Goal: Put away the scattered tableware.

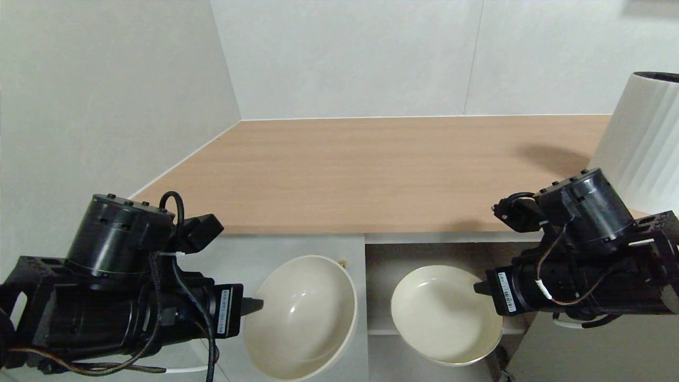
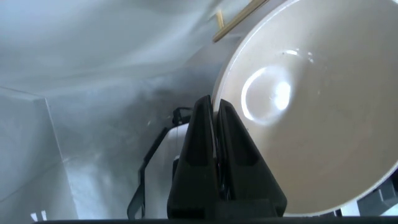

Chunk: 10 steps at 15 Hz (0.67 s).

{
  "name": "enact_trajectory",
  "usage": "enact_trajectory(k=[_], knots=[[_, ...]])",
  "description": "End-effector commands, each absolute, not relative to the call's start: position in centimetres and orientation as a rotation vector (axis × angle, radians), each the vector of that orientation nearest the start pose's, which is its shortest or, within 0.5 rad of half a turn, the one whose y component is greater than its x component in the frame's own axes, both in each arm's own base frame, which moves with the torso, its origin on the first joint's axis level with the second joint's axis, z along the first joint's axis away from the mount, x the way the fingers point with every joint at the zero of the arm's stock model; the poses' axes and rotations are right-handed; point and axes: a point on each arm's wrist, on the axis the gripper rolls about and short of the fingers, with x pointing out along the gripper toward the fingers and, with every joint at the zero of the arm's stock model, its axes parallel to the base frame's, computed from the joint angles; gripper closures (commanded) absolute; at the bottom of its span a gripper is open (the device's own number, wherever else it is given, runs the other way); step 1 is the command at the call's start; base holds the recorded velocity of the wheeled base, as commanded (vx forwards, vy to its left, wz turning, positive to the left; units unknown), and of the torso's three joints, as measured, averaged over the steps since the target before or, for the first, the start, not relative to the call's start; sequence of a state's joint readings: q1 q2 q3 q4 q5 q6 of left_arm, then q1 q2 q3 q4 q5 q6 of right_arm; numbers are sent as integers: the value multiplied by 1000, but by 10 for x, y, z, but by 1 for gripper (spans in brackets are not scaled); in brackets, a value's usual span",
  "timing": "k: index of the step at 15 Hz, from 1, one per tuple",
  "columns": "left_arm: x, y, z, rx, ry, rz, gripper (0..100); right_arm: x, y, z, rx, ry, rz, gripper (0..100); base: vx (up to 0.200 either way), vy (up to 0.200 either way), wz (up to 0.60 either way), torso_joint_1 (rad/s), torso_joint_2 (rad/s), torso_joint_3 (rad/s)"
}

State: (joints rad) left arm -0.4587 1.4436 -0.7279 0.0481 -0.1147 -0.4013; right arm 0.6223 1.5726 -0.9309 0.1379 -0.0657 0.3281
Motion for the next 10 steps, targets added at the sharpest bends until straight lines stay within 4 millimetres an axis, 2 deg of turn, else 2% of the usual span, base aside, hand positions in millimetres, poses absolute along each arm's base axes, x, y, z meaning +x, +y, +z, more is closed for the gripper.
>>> enact_trajectory(k=[1, 8, 10], knots=[[194, -99, 168, -239, 862, -381, 100, 212, 150, 182, 36, 823, 397, 100, 0, 0, 0, -159, 456, 295], [194, -100, 167, -234, 868, -387, 100, 212, 151, 181, 35, 828, 397, 100, 0, 0, 0, -124, 445, 314], [194, -100, 167, -234, 869, -387, 100, 212, 151, 181, 35, 828, 397, 100, 0, 0, 0, -37, 178, 137]])
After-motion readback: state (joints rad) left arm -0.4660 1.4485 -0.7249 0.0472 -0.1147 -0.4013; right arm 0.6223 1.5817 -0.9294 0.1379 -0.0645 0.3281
